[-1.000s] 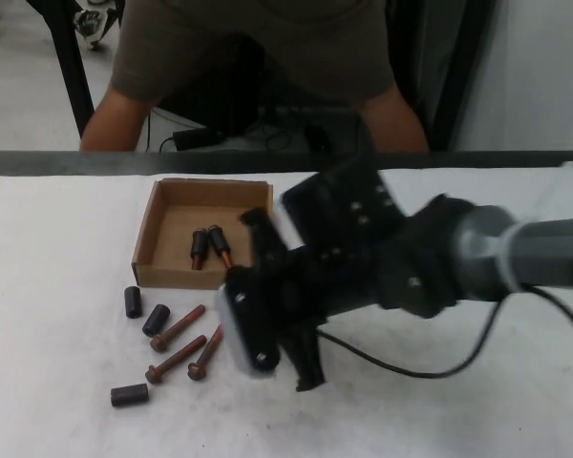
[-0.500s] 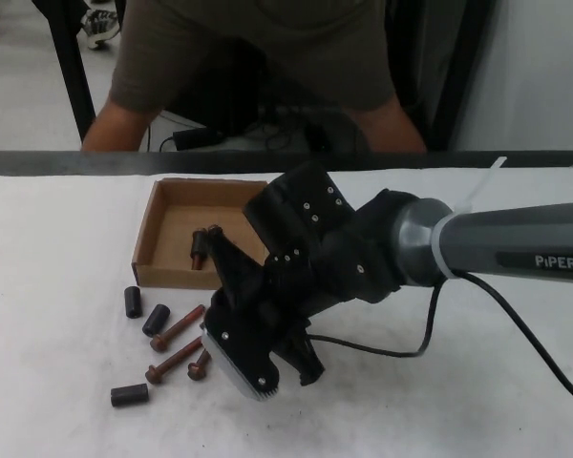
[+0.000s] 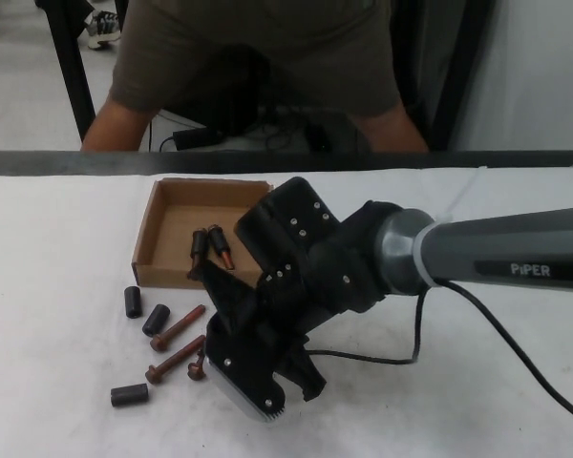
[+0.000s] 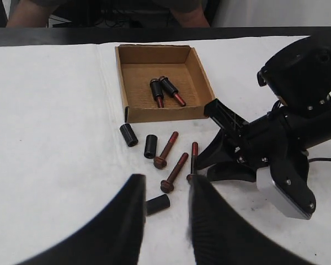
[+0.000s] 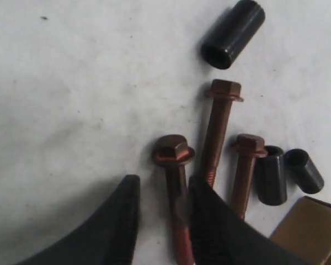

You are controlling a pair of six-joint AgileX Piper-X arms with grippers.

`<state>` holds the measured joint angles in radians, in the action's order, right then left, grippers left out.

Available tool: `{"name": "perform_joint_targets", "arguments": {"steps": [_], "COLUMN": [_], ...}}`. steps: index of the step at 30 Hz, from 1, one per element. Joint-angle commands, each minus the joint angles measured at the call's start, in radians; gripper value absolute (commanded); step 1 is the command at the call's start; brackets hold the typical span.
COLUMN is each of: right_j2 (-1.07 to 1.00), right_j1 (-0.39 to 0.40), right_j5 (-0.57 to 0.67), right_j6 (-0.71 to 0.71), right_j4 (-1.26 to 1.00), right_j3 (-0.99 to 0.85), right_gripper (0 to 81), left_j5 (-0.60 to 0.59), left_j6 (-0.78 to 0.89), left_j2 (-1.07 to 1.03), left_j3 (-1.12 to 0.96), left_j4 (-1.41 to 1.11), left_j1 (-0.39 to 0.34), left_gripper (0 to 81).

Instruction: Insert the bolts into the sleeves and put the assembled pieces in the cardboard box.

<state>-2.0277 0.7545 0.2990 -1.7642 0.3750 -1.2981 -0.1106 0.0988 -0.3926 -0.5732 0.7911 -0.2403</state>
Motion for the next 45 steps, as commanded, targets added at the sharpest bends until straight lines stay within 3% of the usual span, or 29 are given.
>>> {"name": "perform_joint_targets", "arguments": {"steps": [1,19,25,39,42,45], "right_j2": [-0.003,-0.047,-0.063,-0.080,-0.095,-0.095], "right_j1": [0.001,0.001,0.001,0.001,0.001,0.001], "right_j5": [0.020,0.011,-0.007,-0.034,-0.051,-0.055], "right_j6": [-0.023,-0.023,-0.061,-0.061,-0.061,-0.061], "right_j4": [0.002,0.103,0.114,0.109,0.114,0.114], "right_j3": [-0.019,-0.056,-0.056,-0.059,-0.062,-0.073], "right_gripper": [29.4,29.3,19.5,19.4,15.2,5.7], "left_j5": [0.014,0.014,0.014,0.014,0.014,0.014], "left_j6": [-0.003,-0.003,-0.003,-0.021,-0.021,-0.021], "left_j2": [0.007,0.007,0.007,0.007,0.007,0.007], "left_j3": [0.000,0.000,0.000,0.000,0.000,0.000], "left_j4": [-0.011,-0.011,-0.011,-0.011,-0.011,-0.011], "left_j1": [-0.002,-0.002,-0.002,-0.002,-0.002,-0.002], "left_gripper": [26.6,26.6,26.6,26.6,26.6,26.6]}}
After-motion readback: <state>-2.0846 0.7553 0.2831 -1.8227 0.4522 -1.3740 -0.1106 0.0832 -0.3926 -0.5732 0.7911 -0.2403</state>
